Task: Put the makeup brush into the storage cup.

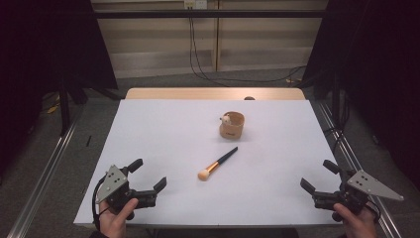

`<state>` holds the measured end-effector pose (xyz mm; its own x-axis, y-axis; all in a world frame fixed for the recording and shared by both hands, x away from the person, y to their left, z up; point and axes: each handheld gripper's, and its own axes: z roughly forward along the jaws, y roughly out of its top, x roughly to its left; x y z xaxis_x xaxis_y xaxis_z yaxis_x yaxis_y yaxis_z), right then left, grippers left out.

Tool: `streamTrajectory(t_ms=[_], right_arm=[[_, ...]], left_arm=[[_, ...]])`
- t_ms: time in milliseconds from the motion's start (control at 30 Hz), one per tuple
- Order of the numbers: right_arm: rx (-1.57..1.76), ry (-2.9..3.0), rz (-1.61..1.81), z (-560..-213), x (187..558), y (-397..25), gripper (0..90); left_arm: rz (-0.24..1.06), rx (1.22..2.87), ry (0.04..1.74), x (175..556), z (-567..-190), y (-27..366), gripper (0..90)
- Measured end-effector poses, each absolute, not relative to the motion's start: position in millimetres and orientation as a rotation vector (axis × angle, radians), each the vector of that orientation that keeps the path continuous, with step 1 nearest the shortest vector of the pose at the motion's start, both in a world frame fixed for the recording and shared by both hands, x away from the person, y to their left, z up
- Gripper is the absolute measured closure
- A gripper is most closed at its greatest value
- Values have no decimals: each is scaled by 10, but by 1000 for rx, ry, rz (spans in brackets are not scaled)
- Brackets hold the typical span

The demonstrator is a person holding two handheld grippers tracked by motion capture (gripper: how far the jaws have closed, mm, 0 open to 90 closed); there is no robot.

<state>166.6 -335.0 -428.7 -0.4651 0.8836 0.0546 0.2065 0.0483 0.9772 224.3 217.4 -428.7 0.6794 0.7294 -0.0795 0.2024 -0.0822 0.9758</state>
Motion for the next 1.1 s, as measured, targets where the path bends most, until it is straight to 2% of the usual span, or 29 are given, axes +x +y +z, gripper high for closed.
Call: streamTrajectory(t_ms=[233,467,1100], right_arm=[[1109,1734,1468,-4294,1677,-3356,2],[1088,1748,1455,-4292,1677,-3338,3],[1085,1767,1448,-4296,1687,-3322,8]], left_arm=[[532,1703,785,2298,-4264,2060,57],[537,1716,776,2332,-4218,2003,40],[430,1830,732,2550,-3963,1739,59]])
